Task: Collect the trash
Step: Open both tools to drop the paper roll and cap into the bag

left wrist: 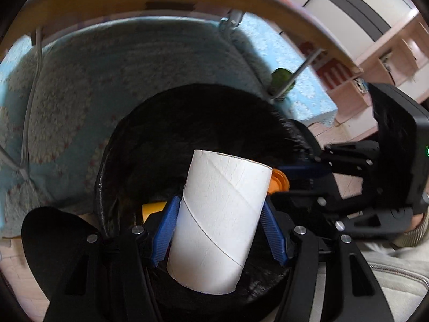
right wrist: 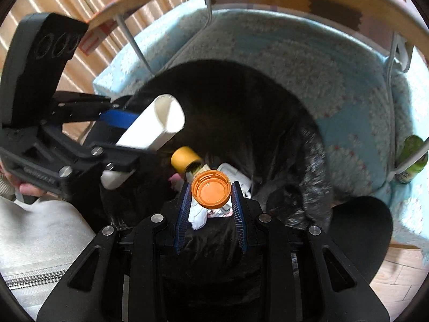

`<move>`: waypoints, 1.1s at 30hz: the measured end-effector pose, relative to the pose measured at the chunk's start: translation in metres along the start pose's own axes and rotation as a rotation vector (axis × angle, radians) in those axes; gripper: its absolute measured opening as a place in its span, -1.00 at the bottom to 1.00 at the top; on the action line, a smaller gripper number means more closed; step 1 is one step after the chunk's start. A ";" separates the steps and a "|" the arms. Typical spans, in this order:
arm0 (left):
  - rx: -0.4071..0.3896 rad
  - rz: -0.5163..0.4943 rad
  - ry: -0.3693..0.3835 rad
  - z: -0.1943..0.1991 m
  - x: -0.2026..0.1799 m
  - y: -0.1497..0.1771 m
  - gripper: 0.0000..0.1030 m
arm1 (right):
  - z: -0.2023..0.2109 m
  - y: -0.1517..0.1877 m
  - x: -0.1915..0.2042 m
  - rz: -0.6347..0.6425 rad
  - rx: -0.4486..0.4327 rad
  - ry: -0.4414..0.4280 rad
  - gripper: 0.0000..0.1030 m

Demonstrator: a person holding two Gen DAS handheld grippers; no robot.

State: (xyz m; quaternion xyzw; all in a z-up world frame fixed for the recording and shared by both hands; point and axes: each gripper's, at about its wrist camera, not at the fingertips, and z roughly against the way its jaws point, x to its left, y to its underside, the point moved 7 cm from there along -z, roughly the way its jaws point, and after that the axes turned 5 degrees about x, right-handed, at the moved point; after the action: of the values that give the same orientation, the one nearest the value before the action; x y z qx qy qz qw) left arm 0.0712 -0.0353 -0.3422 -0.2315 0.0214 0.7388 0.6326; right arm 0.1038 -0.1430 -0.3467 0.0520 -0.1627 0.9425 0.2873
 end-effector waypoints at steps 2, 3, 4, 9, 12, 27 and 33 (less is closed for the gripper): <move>0.012 0.017 -0.016 -0.005 0.003 -0.001 0.14 | -0.004 0.001 0.000 -0.001 0.011 -0.004 -0.41; 0.020 0.025 -0.022 -0.008 0.004 0.000 0.14 | -0.006 0.001 0.000 -0.001 0.015 -0.005 -0.41; 0.025 0.030 -0.023 -0.010 0.005 0.001 0.14 | -0.007 0.002 0.001 -0.002 0.019 -0.006 -0.41; 0.037 0.044 -0.028 -0.017 0.007 0.002 0.15 | -0.015 0.005 0.001 0.000 0.043 -0.017 -0.41; 0.040 0.054 -0.027 -0.016 0.007 -0.001 0.16 | -0.020 0.007 0.004 0.007 0.065 -0.028 -0.41; -0.005 0.063 0.007 0.004 -0.002 -0.005 0.16 | -0.012 0.004 0.009 0.011 0.055 -0.053 -0.25; -0.063 0.016 -0.028 0.028 -0.011 -0.005 0.16 | 0.012 -0.001 0.013 0.011 0.008 -0.047 -0.13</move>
State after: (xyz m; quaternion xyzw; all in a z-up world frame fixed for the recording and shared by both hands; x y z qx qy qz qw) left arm 0.0685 -0.0355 -0.3117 -0.2410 -0.0088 0.7472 0.6193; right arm 0.0935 -0.1400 -0.3323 0.0745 -0.1662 0.9432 0.2780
